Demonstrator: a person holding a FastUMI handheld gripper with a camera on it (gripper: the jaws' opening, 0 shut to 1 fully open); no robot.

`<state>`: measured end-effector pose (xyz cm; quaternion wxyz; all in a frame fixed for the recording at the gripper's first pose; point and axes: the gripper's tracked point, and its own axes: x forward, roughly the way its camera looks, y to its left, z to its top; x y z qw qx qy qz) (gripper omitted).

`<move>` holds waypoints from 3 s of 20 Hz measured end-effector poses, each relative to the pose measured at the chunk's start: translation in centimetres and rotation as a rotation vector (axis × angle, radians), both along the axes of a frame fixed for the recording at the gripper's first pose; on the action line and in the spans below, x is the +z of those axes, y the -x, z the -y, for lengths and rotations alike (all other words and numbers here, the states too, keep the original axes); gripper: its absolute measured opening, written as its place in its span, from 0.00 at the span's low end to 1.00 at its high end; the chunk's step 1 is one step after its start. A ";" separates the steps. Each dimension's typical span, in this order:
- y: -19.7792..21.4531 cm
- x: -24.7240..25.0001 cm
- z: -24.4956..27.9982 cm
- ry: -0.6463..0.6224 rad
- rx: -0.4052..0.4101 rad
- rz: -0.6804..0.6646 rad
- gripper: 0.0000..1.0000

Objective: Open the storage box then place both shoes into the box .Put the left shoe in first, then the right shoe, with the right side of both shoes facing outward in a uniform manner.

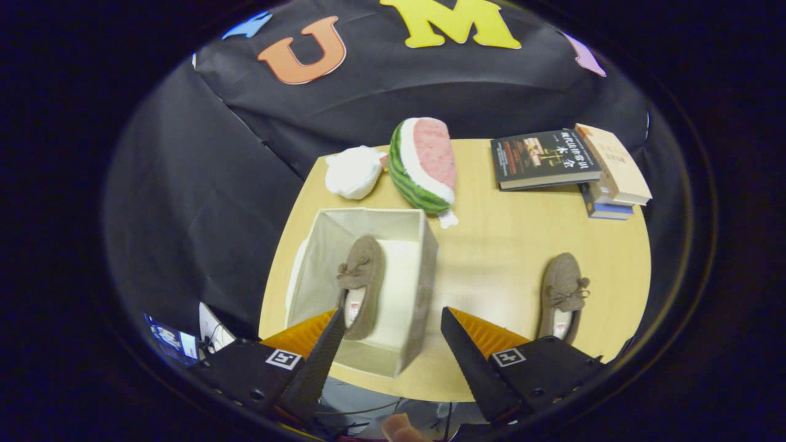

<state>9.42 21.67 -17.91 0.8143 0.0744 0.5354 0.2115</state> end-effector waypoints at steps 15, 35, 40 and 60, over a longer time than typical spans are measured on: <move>-2.3 -15.3 24.8 0.257 -0.136 -0.175 0.96; -1.4 -22.6 25.5 0.330 -0.213 -0.269 0.01; 0.6 -19.6 25.0 0.239 -0.268 -0.299 0.01; 1.8 2.3 1.6 0.022 -0.209 -0.050 0.01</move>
